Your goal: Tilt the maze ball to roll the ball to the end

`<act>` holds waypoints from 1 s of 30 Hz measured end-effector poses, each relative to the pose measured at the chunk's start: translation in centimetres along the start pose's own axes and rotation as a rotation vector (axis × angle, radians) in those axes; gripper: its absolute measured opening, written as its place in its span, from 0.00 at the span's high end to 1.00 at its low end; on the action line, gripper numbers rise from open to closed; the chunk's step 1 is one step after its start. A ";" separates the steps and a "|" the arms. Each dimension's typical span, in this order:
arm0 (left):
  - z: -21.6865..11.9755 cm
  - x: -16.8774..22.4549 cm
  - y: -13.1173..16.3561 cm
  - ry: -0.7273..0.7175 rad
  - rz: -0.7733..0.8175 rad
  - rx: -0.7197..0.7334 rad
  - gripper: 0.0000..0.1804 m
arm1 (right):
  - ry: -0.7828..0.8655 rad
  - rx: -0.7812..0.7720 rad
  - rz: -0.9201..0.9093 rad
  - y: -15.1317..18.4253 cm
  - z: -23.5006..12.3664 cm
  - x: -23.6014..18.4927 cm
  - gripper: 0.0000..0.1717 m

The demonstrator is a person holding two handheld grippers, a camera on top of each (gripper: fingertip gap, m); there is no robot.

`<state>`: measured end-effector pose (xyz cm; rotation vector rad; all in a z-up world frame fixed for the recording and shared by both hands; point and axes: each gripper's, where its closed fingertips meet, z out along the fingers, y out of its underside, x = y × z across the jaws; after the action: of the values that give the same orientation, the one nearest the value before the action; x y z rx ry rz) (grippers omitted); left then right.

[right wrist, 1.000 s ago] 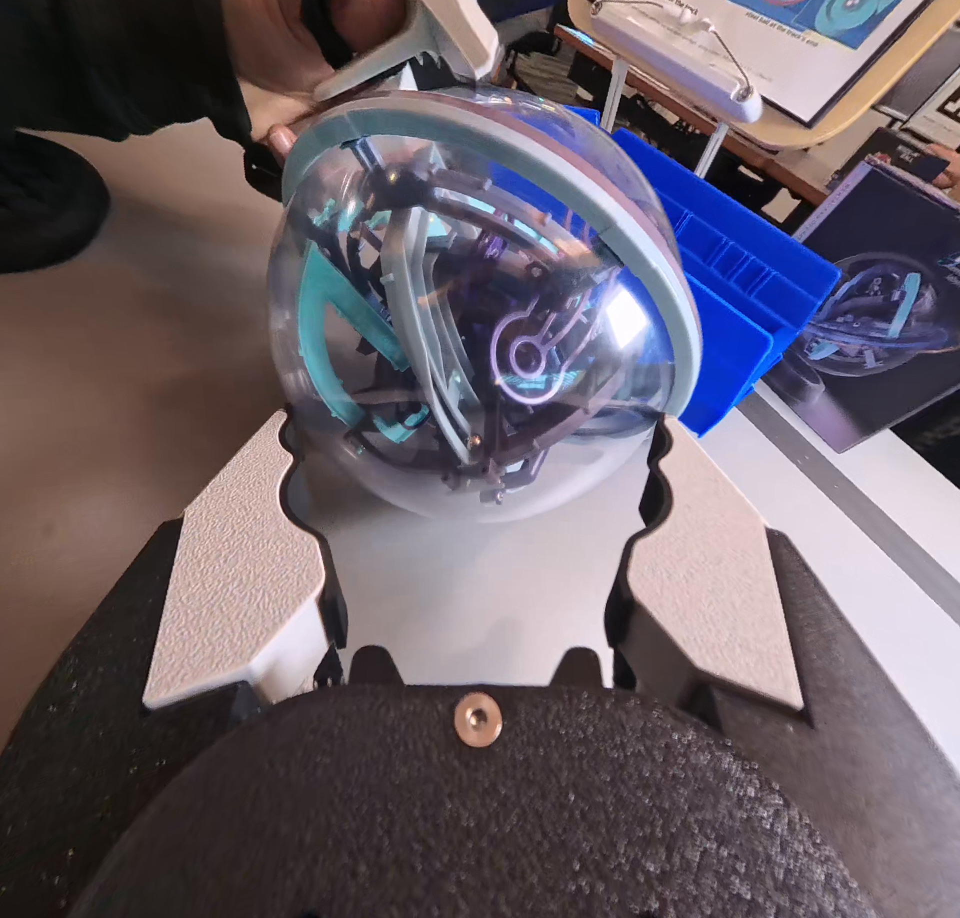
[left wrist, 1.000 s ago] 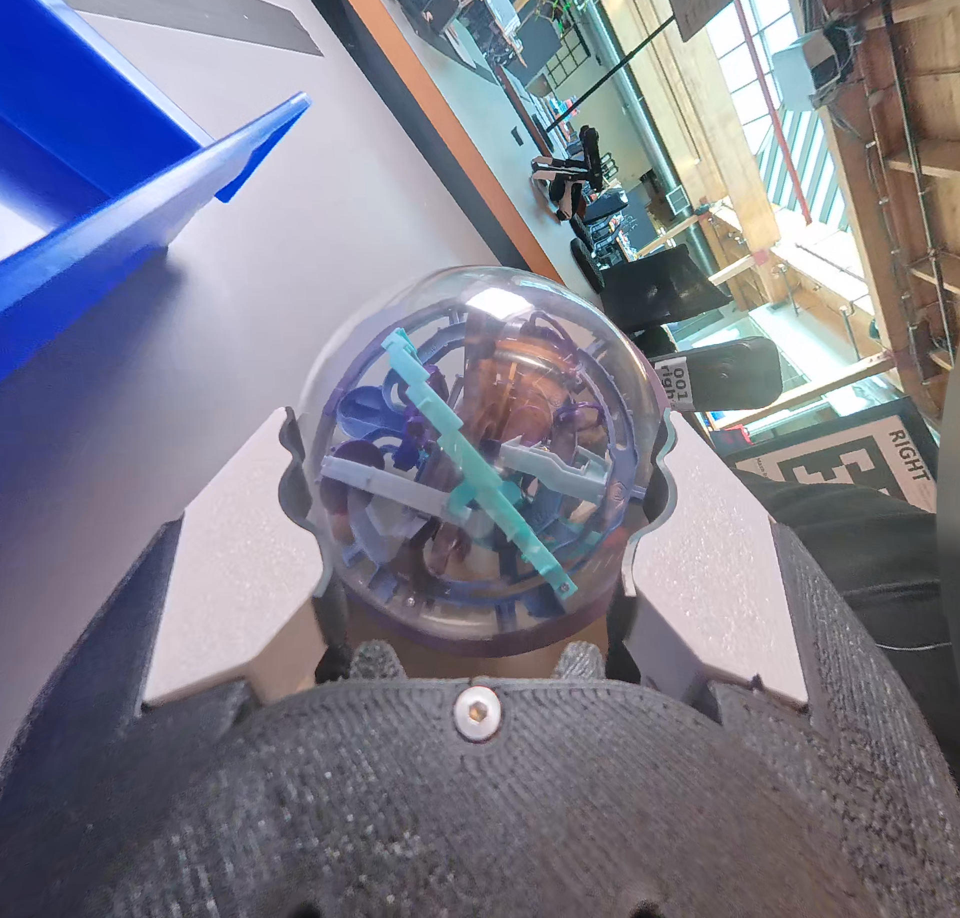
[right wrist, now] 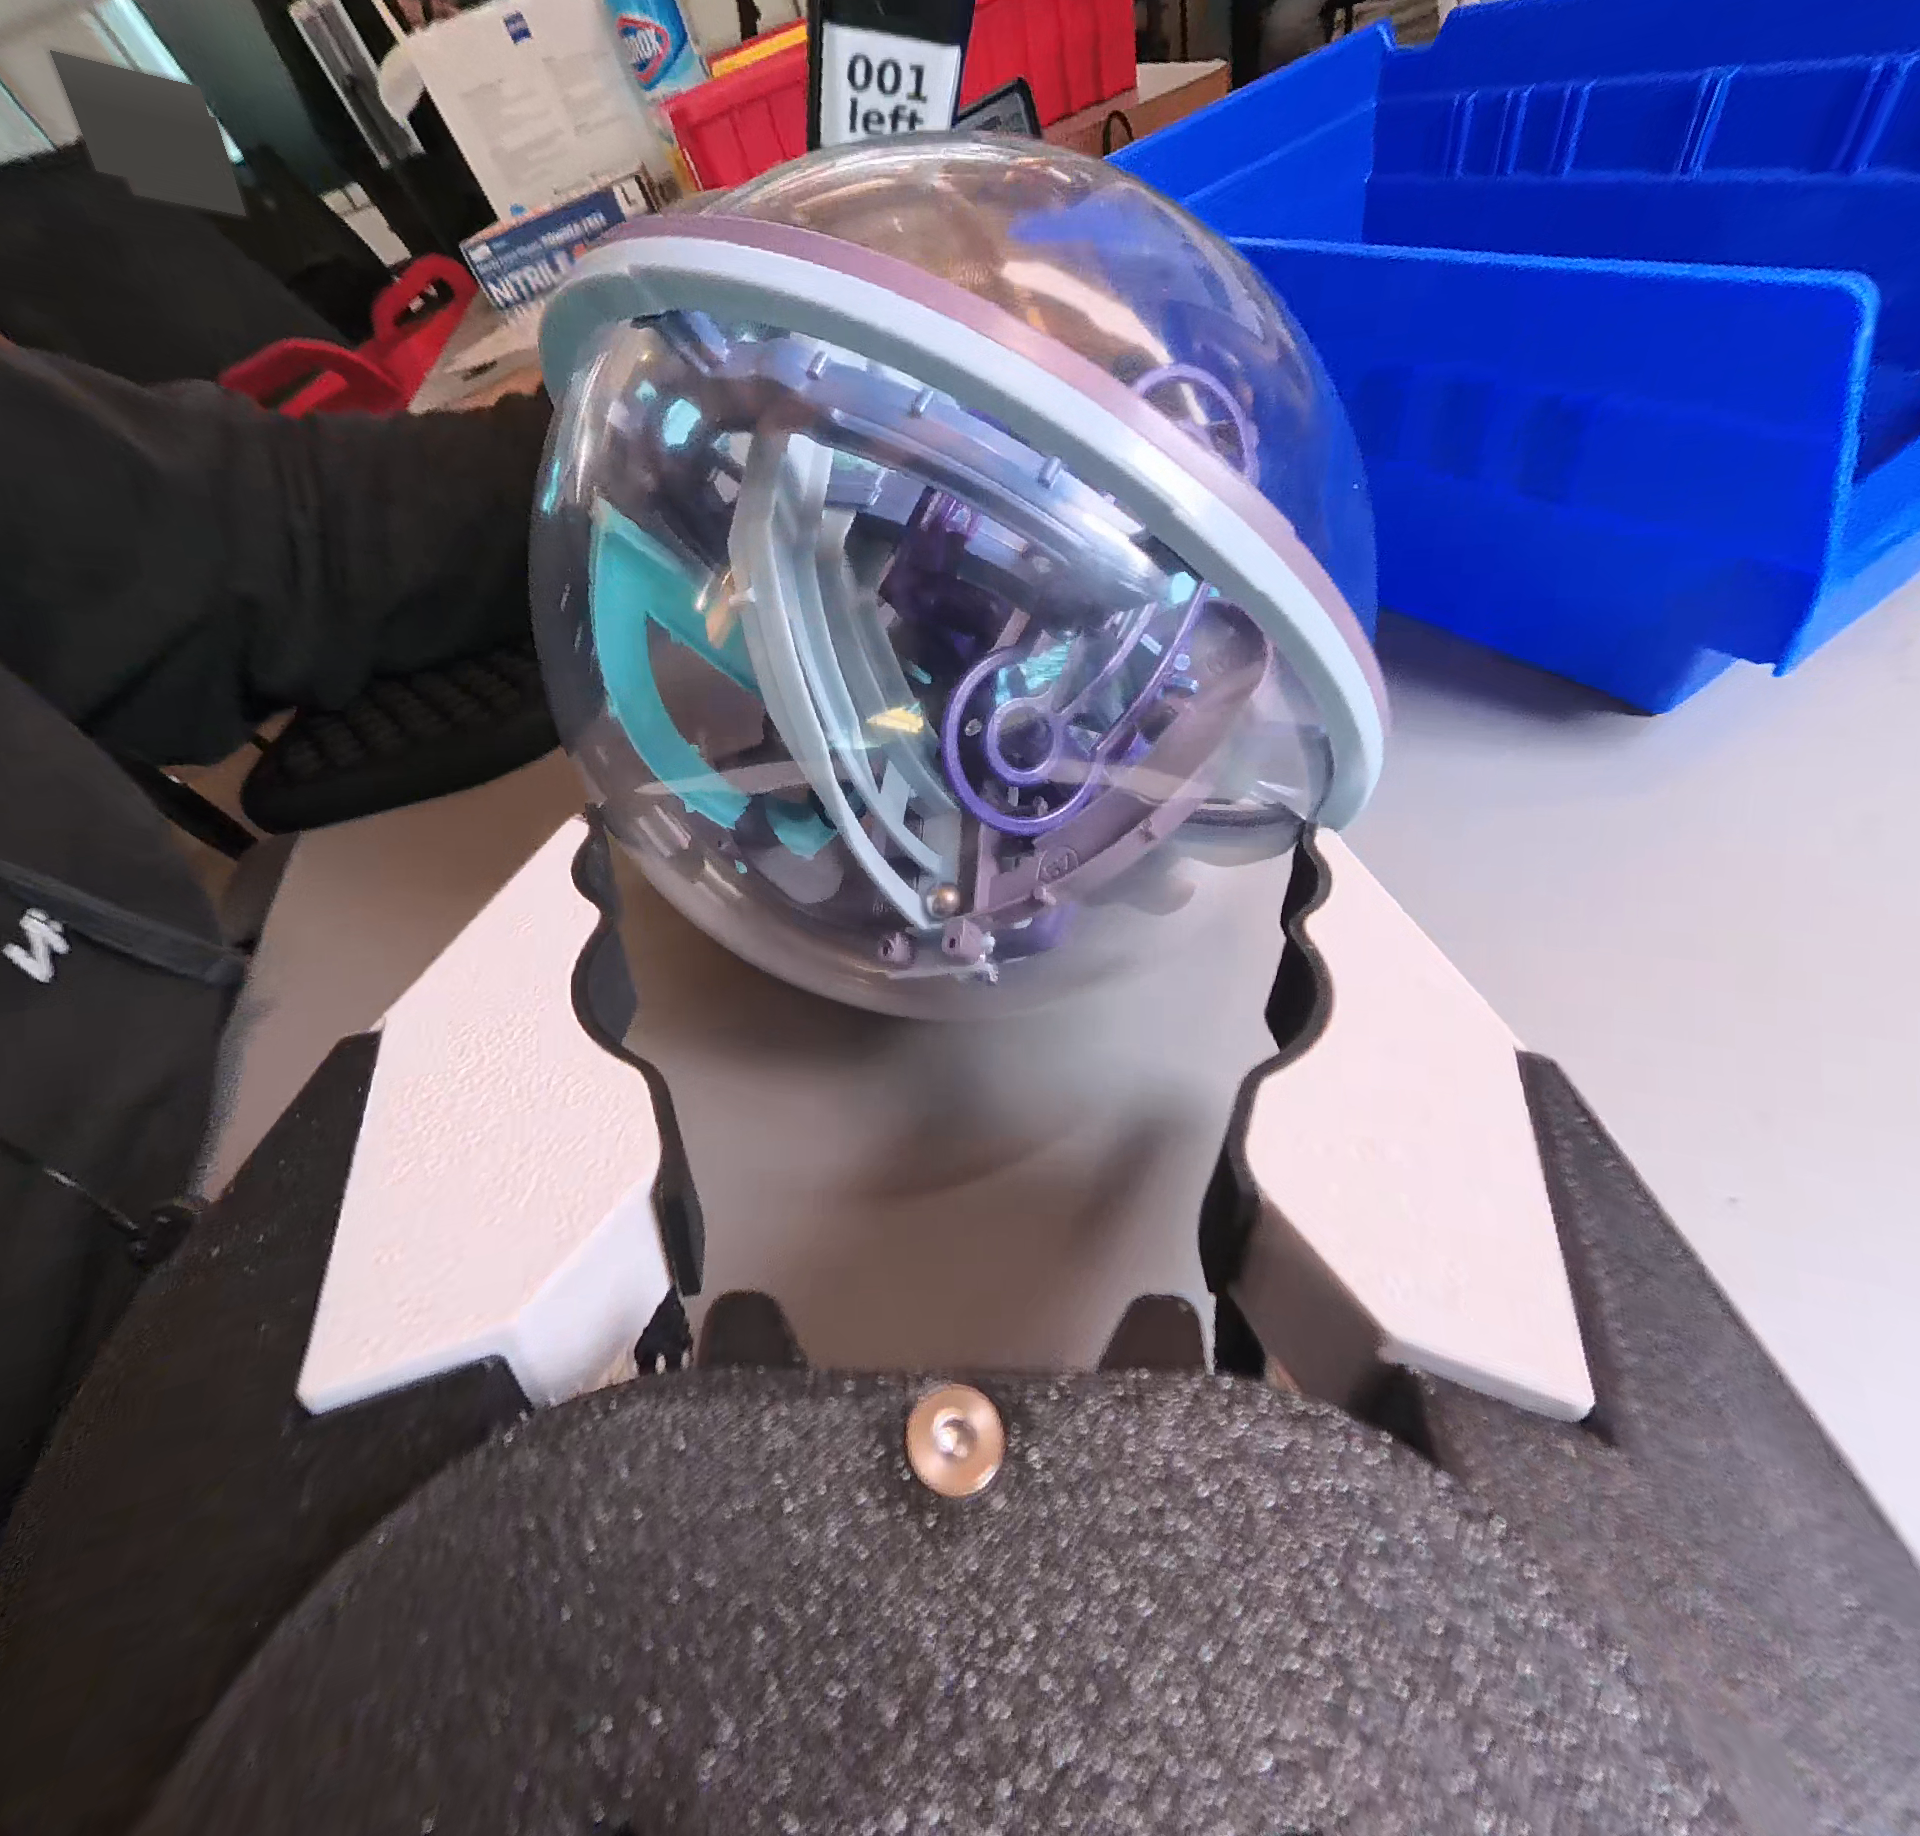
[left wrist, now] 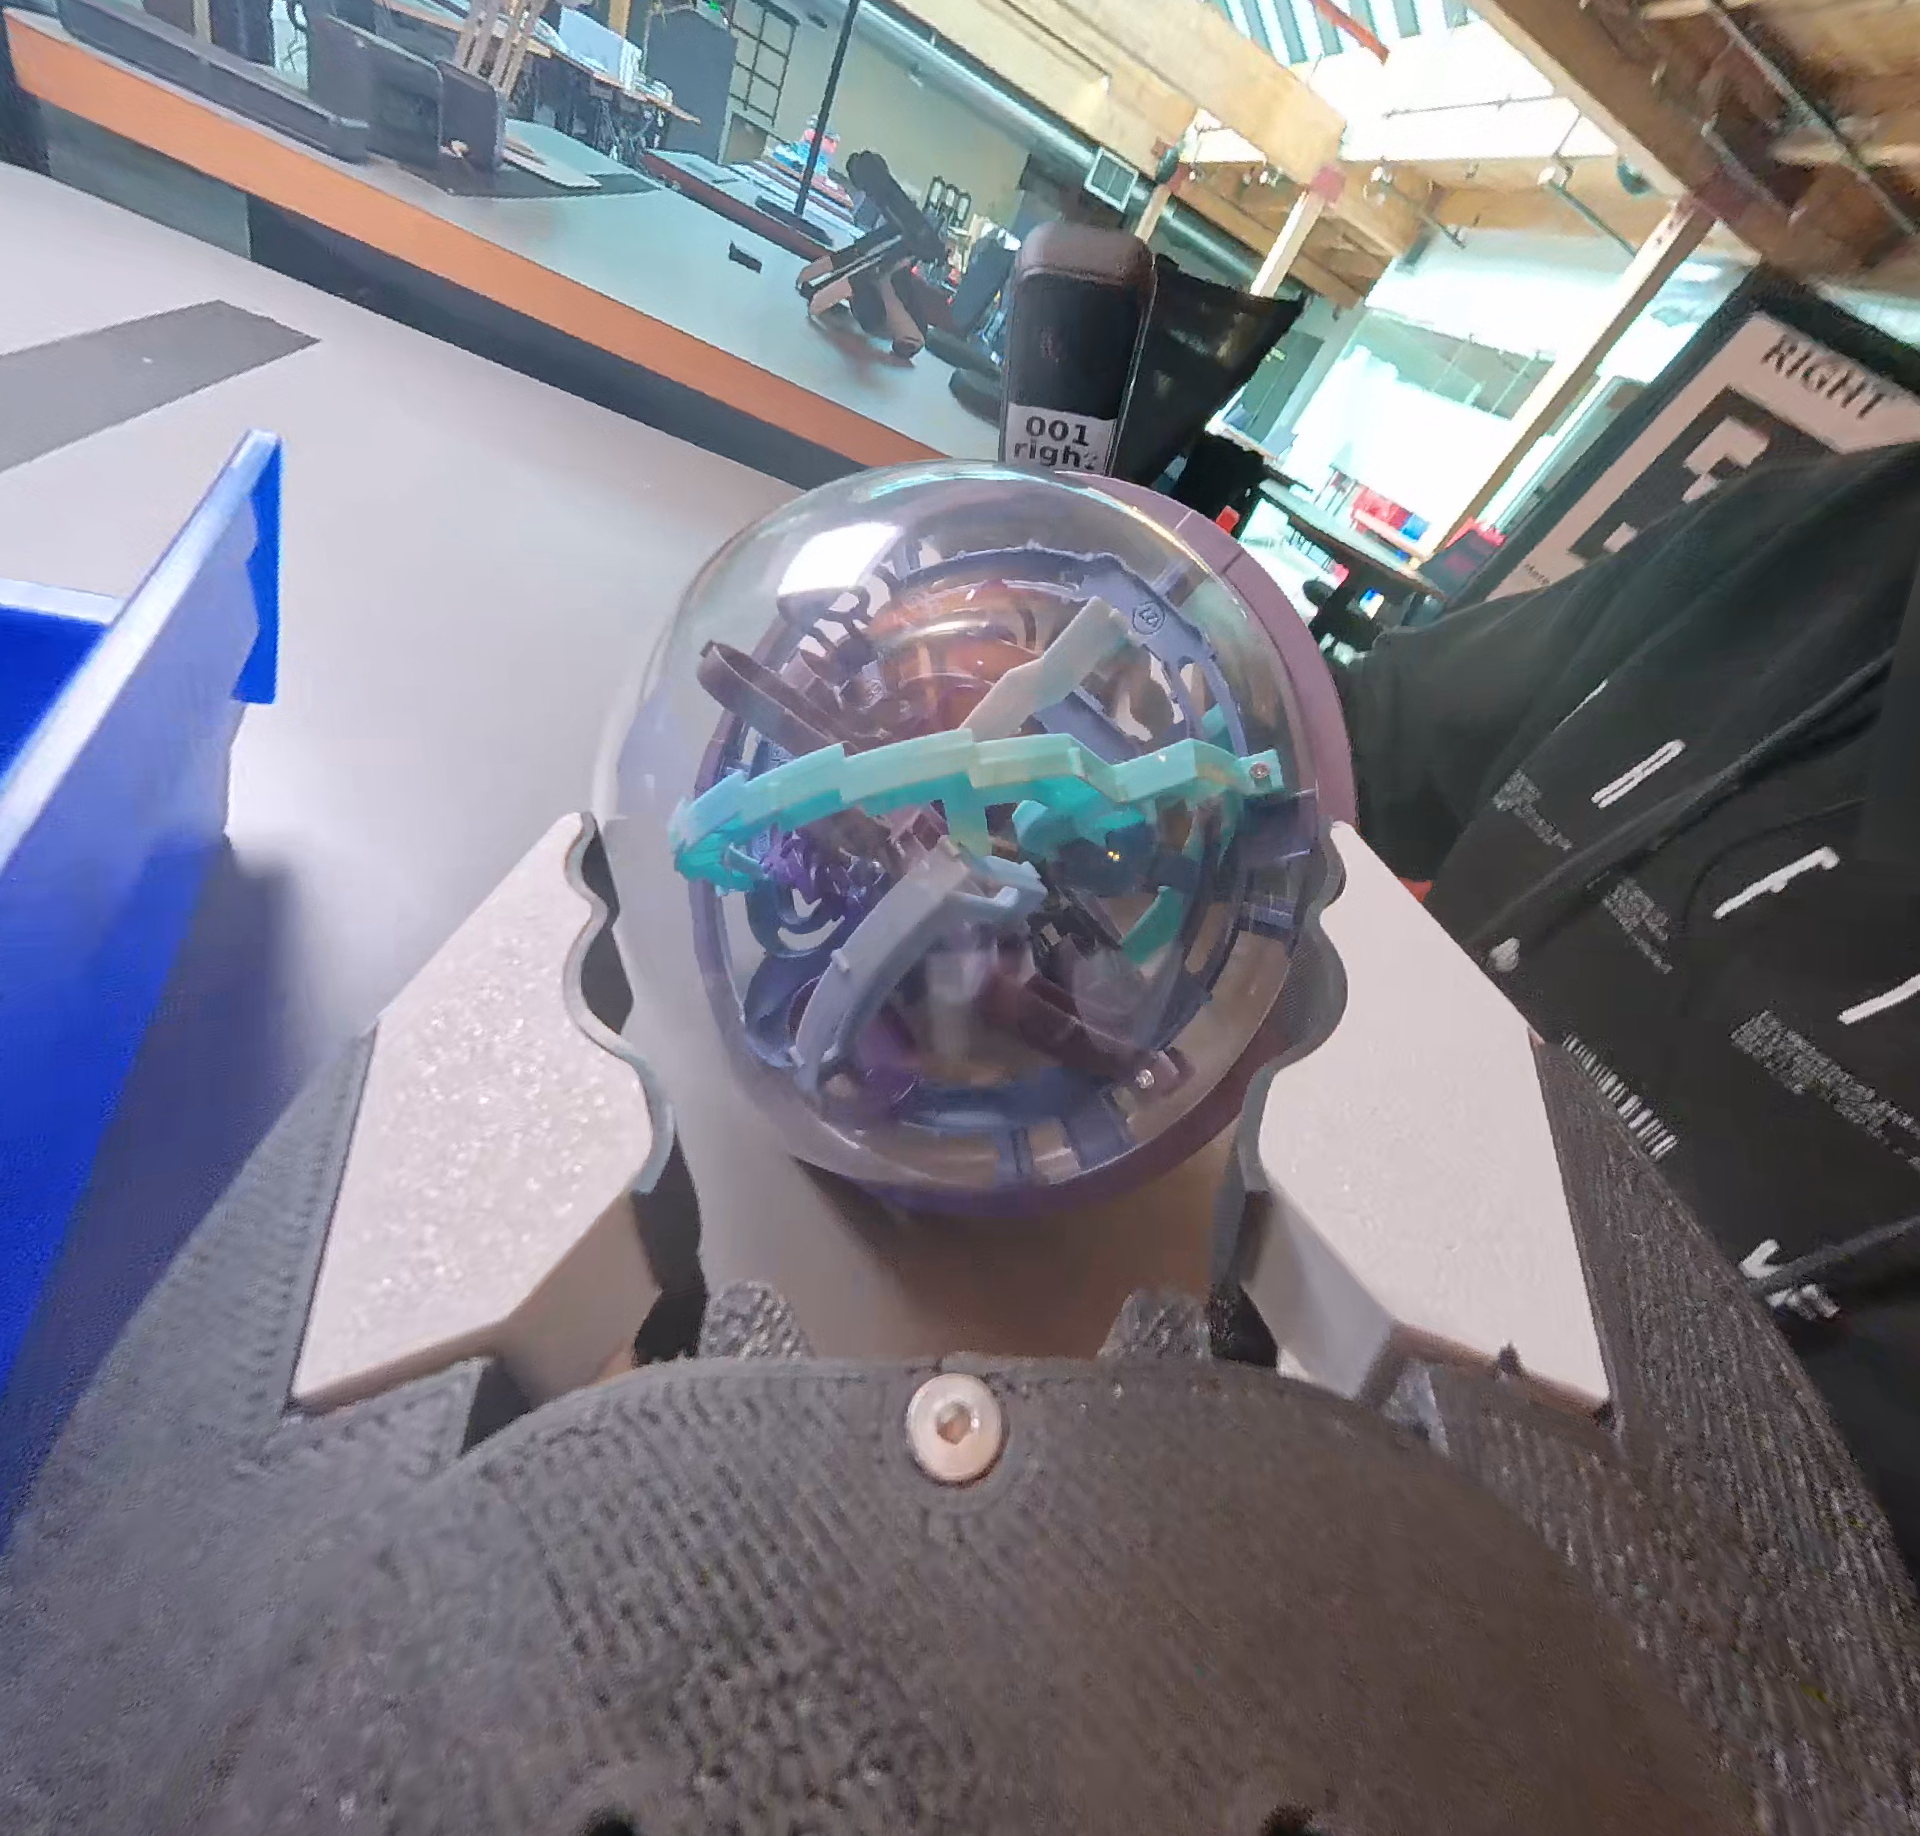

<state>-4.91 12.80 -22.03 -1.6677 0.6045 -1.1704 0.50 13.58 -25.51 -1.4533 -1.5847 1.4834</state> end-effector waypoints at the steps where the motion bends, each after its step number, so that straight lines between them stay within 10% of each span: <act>1: 0.0 -0.1 0.0 0.002 -0.040 0.011 0.29 | -0.010 0.015 0.033 -0.3 -0.1 -0.1 0.27; 30: 0.4 0.2 1.9 0.059 -0.223 0.014 0.31 | 0.026 0.190 0.059 -3.2 -2.3 -0.1 0.32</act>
<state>-4.26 12.06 -23.71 -1.7262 0.4535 -1.3845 1.50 14.92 -21.95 -1.4154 -1.3548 1.5949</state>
